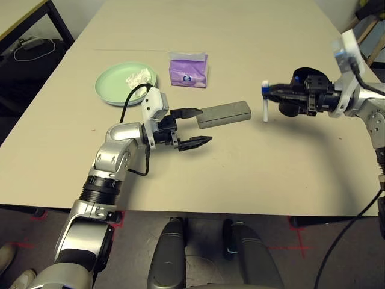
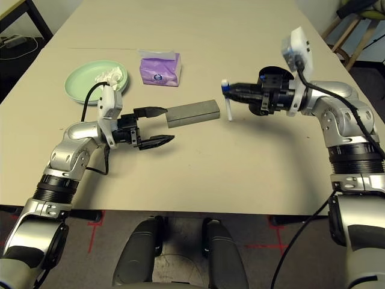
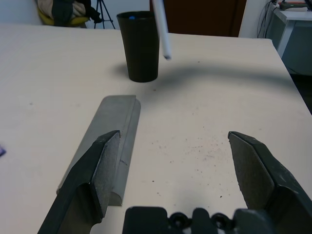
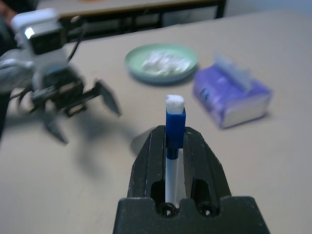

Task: Organize and tidy the items on the table.

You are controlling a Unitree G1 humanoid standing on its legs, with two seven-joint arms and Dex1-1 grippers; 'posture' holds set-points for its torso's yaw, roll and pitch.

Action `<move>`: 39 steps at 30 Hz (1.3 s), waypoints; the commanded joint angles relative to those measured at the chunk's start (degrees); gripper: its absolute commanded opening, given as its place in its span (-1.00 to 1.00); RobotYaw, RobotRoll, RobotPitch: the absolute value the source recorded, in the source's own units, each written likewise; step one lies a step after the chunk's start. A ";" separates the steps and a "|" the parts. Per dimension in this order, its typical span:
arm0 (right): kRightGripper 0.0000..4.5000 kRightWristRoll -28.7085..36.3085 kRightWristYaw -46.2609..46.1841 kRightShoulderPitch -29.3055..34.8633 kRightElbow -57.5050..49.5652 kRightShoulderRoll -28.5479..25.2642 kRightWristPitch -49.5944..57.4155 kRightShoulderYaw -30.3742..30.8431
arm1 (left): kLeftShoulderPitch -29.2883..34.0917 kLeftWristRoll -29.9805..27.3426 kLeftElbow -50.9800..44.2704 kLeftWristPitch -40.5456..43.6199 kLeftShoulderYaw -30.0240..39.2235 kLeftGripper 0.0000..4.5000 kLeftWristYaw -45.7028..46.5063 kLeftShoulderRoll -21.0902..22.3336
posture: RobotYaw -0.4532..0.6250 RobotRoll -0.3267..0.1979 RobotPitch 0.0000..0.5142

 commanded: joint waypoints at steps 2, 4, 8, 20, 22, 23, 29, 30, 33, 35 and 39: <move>-0.86 1.18 -8.28 0.09 -1.83 3.16 -1.42 -5.49 | -1.62 0.78 2.08 -1.30 -0.78 1.00 -1.28 -0.46 | 0.03 0.25 -0.61; -0.86 1.25 -11.96 0.07 -2.01 4.84 -2.58 -7.37 | -2.07 0.86 2.79 -1.69 -0.78 1.00 -1.50 -0.52 | 0.02 0.25 -0.62; -0.86 1.30 -18.38 -0.14 -2.42 7.84 -4.81 -10.26 | -2.63 0.99 3.66 -2.22 -0.74 1.00 -1.77 -0.61 | 0.01 0.25 -0.63; -0.86 -6.43 -40.53 -4.81 3.76 9.54 -7.65 -12.88 | -2.70 1.06 3.82 -2.53 -0.65 1.00 -1.98 -0.52 | 0.01 0.25 -0.64; -0.86 -7.27 -42.98 -5.24 4.04 9.83 -6.48 -12.64 | -2.64 1.06 3.67 -2.41 -0.68 1.00 -1.88 -0.52 | 0.01 0.25 -0.64; -0.86 -7.62 -43.94 -5.46 4.21 9.92 -6.10 -12.50 | -2.61 1.06 3.62 -2.39 -0.68 1.00 -1.86 -0.50 | 0.01 0.25 -0.64; -0.86 -9.20 -49.38 -6.57 4.23 10.13 -0.82 -11.81 | -2.55 0.97 3.30 -2.14 -0.52 1.00 -1.89 -0.17 | 0.02 0.25 -0.62; -0.86 -9.38 -49.64 -6.66 4.27 10.09 -0.17 -11.62 | -2.55 0.98 3.31 -2.15 -0.51 1.00 -1.87 -0.16 | 0.02 0.25 -0.62; -0.86 -9.81 -50.03 -6.59 4.15 10.04 1.48 -10.95 | -2.57 0.99 3.37 -2.21 -0.46 1.00 -1.73 -0.21 | 0.03 0.25 -0.61; -0.86 -9.94 -49.97 -6.03 3.63 10.52 2.39 -10.43 | -2.46 0.96 3.30 -2.26 -0.38 1.00 -1.62 -0.22 | 0.03 0.25 -0.61; -0.86 -10.01 -50.17 -5.40 3.03 11.09 3.92 -9.91 | -2.33 0.95 3.10 -2.27 -0.27 1.00 -1.42 -0.19 | 0.04 0.25 -0.60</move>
